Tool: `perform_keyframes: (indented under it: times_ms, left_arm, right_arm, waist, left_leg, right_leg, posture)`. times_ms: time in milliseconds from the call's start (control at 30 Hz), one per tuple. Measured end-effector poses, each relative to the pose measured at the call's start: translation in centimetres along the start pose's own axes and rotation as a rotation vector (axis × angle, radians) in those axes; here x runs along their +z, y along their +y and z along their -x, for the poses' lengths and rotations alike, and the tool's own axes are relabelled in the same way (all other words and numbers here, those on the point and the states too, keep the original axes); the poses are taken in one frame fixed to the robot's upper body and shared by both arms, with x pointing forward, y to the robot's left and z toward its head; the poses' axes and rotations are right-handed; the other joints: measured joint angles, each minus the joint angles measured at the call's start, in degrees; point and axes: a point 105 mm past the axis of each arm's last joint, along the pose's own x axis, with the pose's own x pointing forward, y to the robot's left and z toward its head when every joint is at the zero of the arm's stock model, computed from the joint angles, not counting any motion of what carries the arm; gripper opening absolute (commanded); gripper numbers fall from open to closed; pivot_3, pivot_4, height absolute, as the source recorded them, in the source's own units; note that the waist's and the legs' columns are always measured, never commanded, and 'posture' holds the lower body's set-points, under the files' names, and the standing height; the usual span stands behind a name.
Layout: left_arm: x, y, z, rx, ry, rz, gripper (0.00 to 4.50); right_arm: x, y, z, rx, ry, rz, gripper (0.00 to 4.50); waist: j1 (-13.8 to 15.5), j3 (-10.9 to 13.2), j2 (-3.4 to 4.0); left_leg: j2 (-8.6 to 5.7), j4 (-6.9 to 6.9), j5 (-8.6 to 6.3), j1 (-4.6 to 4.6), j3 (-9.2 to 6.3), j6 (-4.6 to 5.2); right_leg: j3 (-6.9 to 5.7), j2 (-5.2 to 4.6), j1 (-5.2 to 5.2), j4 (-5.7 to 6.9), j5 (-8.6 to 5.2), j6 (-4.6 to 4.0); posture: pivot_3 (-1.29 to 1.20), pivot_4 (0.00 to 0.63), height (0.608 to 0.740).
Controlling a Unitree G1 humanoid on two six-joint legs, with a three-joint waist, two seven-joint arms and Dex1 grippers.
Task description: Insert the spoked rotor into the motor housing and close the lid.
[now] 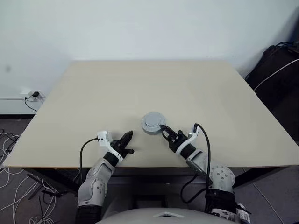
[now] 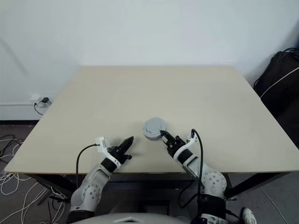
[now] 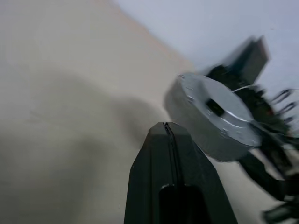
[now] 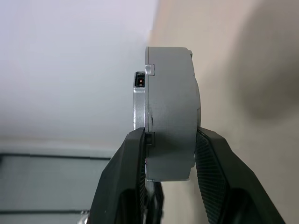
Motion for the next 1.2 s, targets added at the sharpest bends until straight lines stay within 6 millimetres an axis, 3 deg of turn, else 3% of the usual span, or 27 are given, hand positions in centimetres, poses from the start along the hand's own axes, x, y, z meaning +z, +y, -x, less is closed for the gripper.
perform_keyframes:
  times_ms: [267, 333, 767, 1200]
  left_arm:
    - [-0.3, -0.9, 1.3, -0.074, -0.001, 0.359, 0.00]
    - [-0.6, -1.1, 1.7, -0.083, 0.003, 0.425, 0.35]
    - [-0.5, -1.0, 2.4, -0.078, -0.028, 0.611, 4.47]
    - [-1.4, -1.2, 2.3, -0.080, -0.009, 0.713, 4.50]
  right_arm:
    - [-0.6, 0.5, -0.4, 0.016, 0.025, 0.010, 1.19]
    - [-0.6, 0.5, -0.5, 0.018, 0.028, 0.009, 1.19]
    - [-2.0, 0.6, -0.6, 0.003, 0.113, 0.017, 1.19]
    - [-3.8, 1.0, 0.6, 0.006, 0.225, 0.026, 1.19]
  waist:
    - [-0.02, 0.10, 0.00]
    - [-0.02, 0.12, -0.01]
    - [0.06, 0.15, 0.00]
    - [0.06, 0.19, -0.06]
  left_leg:
    - [0.02, 0.00, 0.00, -0.01, 0.00, 0.01]
    - [0.02, 0.00, 0.00, -0.01, 0.00, 0.02]
    - [0.02, 0.00, -0.08, -0.01, 0.00, -0.12]
    - [0.02, 0.00, -0.13, -0.02, 0.00, -0.20]
  right_leg:
    - [-0.01, 0.02, -0.01, -0.01, -0.09, 0.08]
    - [-0.01, 0.02, -0.01, -0.01, -0.10, 0.07]
    - [0.00, 0.01, -0.01, -0.03, -0.27, -0.24]
    - [0.00, 0.01, -0.01, -0.06, -0.35, -0.34]
  posture:
    - [0.00, 0.000, 0.740]
    - [0.00, 0.000, 0.740]
    - [0.00, 0.000, 0.740]
    - [0.00, 0.000, 0.740]
